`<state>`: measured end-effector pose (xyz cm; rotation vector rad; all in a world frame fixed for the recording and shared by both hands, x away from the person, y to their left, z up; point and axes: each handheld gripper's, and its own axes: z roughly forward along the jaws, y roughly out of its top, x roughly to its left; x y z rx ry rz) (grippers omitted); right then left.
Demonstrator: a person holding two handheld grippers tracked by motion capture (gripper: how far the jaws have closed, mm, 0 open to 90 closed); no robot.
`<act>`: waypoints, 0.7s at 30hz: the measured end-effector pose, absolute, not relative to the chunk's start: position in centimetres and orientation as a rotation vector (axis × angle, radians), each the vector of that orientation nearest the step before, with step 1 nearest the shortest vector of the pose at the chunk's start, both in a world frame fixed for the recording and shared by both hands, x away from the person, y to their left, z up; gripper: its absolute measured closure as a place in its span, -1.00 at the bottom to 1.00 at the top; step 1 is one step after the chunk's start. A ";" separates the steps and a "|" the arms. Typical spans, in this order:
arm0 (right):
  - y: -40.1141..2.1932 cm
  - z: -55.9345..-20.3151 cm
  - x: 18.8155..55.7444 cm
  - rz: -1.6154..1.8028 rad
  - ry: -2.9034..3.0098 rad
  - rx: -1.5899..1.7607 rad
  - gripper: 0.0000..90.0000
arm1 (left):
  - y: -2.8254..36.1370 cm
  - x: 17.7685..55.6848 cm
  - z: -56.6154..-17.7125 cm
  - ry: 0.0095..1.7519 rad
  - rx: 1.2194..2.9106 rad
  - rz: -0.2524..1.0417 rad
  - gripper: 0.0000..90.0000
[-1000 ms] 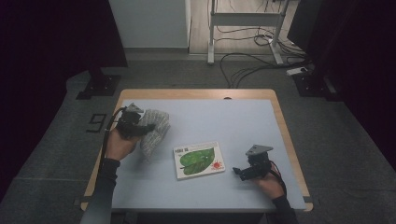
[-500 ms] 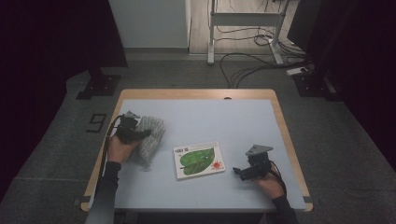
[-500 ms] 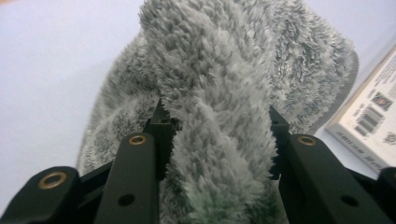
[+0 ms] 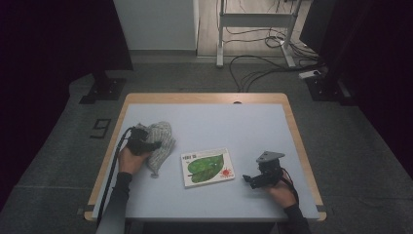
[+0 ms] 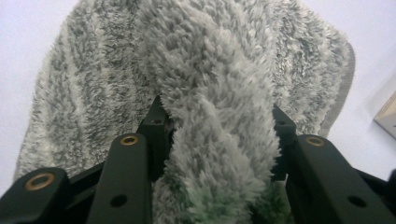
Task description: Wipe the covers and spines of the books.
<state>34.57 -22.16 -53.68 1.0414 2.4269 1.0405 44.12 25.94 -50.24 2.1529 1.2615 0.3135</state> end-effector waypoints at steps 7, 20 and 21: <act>-22.2 -53.7 34.6 1.040 2.427 1.041 -1.00 | 26.4 43.7 -48.9 1.257 2.107 0.346 -0.34; -22.2 -53.7 34.6 1.040 2.427 1.042 -1.00 | 26.0 40.0 -44.6 1.088 2.080 0.354 -0.97; -22.2 -53.7 34.6 1.040 2.427 1.042 -1.00 | 25.6 39.7 -44.6 1.065 2.098 0.355 -1.00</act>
